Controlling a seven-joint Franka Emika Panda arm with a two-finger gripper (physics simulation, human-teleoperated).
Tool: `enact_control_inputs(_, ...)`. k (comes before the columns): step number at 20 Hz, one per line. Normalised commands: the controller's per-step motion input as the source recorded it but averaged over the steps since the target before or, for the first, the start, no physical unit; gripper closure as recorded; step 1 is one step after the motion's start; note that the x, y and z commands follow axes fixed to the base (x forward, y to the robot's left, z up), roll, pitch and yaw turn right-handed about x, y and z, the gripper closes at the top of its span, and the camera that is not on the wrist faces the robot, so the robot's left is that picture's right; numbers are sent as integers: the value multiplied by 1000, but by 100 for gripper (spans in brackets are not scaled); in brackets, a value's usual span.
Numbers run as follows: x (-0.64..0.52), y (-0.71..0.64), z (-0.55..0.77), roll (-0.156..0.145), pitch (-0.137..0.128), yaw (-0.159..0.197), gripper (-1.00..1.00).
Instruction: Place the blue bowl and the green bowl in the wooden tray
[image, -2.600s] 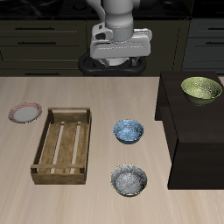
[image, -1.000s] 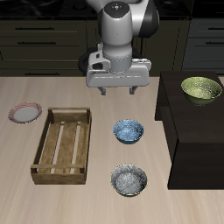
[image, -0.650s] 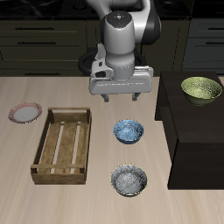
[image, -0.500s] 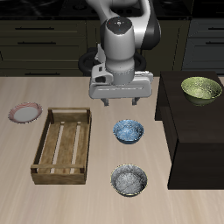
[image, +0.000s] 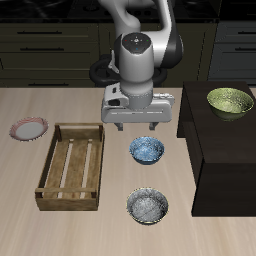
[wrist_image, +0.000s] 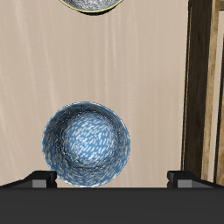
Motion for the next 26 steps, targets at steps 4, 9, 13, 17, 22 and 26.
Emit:
enact_control_inputs(4, 24, 33, -198, 7, 18, 4, -100)
enact_control_inputs(9, 32, -11, -218, -3, 19, -9, -100)
enact_control_inputs(13, 15, -39, -200, -7, 10, -12, -100)
enact_control_inputs(17, -76, -11, -158, 7, -23, 5, -100)
enact_control_inputs(22, -104, -10, -127, 1, -24, -4, -100)
enact_control_inputs(26, -97, -96, -147, -20, -42, 12, -100)
